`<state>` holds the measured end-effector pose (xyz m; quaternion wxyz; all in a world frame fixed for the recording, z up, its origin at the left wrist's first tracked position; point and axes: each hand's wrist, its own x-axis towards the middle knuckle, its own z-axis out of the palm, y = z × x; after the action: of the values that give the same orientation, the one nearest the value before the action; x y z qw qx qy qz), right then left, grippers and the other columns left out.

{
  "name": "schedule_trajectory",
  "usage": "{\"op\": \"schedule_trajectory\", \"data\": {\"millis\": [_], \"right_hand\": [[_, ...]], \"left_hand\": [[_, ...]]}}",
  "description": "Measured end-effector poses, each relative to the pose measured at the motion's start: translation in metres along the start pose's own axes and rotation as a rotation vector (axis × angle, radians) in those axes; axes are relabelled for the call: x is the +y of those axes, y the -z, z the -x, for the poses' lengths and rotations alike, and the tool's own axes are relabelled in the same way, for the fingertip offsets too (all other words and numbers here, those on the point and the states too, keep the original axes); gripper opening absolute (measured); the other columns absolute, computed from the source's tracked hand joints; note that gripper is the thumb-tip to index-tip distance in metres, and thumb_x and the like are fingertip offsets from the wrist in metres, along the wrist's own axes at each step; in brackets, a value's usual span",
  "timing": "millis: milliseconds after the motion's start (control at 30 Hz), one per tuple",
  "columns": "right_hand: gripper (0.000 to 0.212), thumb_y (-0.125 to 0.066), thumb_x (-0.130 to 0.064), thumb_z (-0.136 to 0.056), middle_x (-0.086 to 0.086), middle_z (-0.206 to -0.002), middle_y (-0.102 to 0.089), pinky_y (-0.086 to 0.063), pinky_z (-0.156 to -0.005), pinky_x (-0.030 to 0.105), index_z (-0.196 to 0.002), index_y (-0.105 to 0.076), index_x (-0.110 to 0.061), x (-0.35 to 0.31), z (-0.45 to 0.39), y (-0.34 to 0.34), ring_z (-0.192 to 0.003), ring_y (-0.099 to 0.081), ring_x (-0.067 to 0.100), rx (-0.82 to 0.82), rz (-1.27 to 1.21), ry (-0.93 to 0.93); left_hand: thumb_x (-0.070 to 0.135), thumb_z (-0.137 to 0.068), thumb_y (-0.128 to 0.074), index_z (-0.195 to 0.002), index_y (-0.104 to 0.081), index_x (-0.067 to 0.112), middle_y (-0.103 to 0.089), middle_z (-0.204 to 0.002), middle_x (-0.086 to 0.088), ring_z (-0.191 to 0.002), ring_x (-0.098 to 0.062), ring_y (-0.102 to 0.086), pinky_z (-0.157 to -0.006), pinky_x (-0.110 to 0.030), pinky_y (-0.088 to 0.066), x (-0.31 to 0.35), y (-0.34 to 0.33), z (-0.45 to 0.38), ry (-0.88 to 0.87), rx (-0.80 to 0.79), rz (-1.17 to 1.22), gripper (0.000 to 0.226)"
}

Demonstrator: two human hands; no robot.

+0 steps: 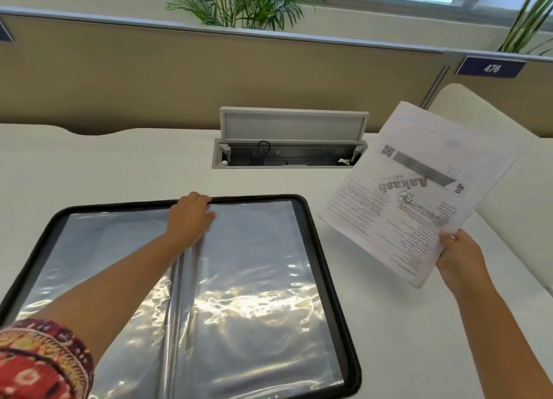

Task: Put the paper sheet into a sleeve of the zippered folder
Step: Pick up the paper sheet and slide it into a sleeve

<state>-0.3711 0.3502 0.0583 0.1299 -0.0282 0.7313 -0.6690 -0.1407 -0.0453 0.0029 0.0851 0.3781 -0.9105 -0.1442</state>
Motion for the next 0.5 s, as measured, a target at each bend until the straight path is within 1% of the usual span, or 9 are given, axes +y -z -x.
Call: {"op": "schedule_trajectory", "data": {"millis": [100, 167, 233, 333, 433, 500], "right_hand": [[0.036, -0.031, -0.005, -0.099, 0.007, -0.118, -0.056, -0.057, -0.068, 0.018, -0.133, -0.043, -0.005, 0.004, 0.0, -0.011, -0.099, -0.057, 0.015, -0.033, -0.034, -0.026], [0.036, -0.031, -0.005, -0.099, 0.002, -0.113, -0.06, -0.057, -0.073, 0.019, -0.133, -0.044, -0.007, 0.006, -0.001, -0.019, -0.101, -0.057, 0.014, -0.062, -0.078, -0.042], [0.034, -0.03, -0.005, -0.099, -0.003, -0.111, -0.06, -0.054, -0.076, 0.02, -0.128, -0.047, -0.011, 0.005, -0.002, -0.029, -0.104, -0.057, 0.013, -0.093, -0.121, -0.046], [0.03, -0.031, -0.005, -0.1, -0.004, -0.11, -0.06, -0.055, -0.075, 0.021, -0.121, -0.048, -0.015, 0.001, -0.002, -0.047, -0.101, -0.058, 0.012, -0.126, -0.177, -0.047], [0.031, -0.032, -0.005, -0.1, -0.003, -0.109, -0.061, -0.055, -0.08, 0.025, -0.124, -0.048, -0.014, -0.002, -0.003, -0.066, -0.101, -0.059, 0.013, -0.14, -0.209, -0.045], [0.032, -0.032, -0.006, -0.1, -0.003, -0.109, -0.061, -0.054, -0.087, 0.03, -0.126, -0.048, -0.012, -0.002, -0.005, -0.078, -0.102, -0.059, 0.014, -0.148, -0.215, -0.046]], "left_hand": [[0.036, -0.082, -0.063, -0.112, -0.058, 0.012, -0.056, -0.115, -0.012, -0.108, -0.03, -0.051, -0.086, -0.039, -0.041, -0.001, 0.003, -0.006, -0.015, -0.03, 0.004, 0.039], [0.038, -0.081, -0.065, -0.108, -0.059, 0.014, -0.057, -0.11, -0.01, -0.104, -0.028, -0.051, -0.083, -0.038, -0.041, -0.003, 0.005, -0.009, -0.014, -0.039, 0.001, 0.037], [0.034, -0.08, -0.067, -0.102, -0.06, 0.014, -0.059, -0.105, -0.009, -0.101, -0.027, -0.053, -0.079, -0.037, -0.04, -0.003, 0.006, -0.011, -0.003, -0.02, 0.044, 0.031], [0.027, -0.079, -0.069, -0.089, -0.062, 0.011, -0.061, -0.097, -0.009, -0.093, -0.027, -0.055, -0.072, -0.034, -0.037, 0.0, 0.009, -0.013, 0.011, 0.016, 0.096, 0.02], [0.023, -0.077, -0.071, -0.08, -0.064, 0.009, -0.061, -0.092, -0.01, -0.09, -0.028, -0.056, -0.071, -0.034, -0.034, 0.001, 0.011, -0.016, -0.015, 0.031, 0.052, 0.016], [0.022, -0.077, -0.071, -0.079, -0.066, 0.009, -0.062, -0.091, -0.009, -0.091, -0.029, -0.055, -0.074, -0.035, -0.034, 0.001, 0.011, -0.017, -0.04, 0.032, 0.011, 0.014]]}}
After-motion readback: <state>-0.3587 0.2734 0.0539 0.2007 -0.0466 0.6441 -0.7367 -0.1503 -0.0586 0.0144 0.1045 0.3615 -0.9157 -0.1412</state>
